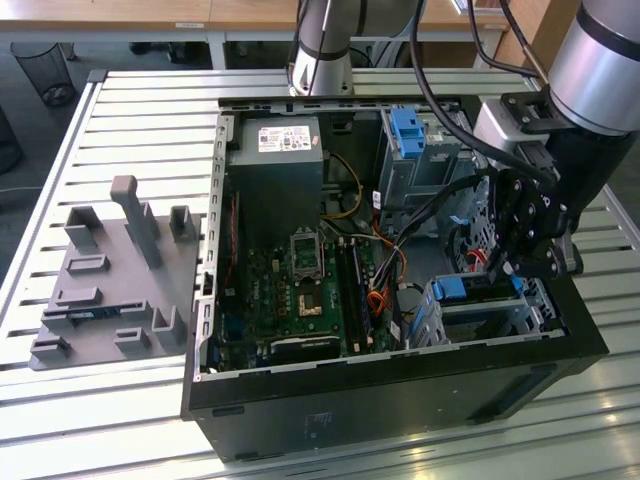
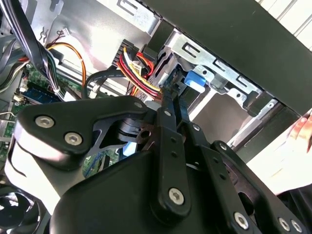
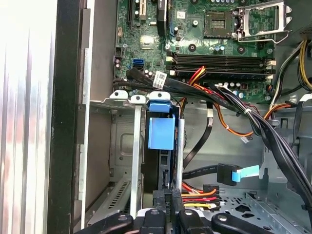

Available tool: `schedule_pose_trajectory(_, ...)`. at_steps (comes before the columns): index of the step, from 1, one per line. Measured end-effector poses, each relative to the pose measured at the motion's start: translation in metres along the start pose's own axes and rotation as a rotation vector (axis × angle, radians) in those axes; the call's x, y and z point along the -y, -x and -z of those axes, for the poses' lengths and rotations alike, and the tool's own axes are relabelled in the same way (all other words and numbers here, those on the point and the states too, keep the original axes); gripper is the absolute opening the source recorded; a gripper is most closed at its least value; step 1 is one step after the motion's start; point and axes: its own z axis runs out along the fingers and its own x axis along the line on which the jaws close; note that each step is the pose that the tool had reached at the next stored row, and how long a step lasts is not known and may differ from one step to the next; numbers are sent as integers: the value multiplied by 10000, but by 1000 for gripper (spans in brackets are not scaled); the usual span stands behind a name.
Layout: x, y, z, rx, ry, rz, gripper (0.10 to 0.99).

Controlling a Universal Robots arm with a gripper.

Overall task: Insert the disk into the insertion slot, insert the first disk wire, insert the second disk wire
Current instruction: 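Insert the first disk wire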

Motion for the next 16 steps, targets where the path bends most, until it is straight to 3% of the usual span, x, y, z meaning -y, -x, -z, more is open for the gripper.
schedule_pose_trajectory(7,0,1,-8,4,1,0,176)
schedule_pose_trajectory(8,0,0,-5,3,0,0,243)
schedule_pose_trajectory(16,1,-2,60,2,3,0,243)
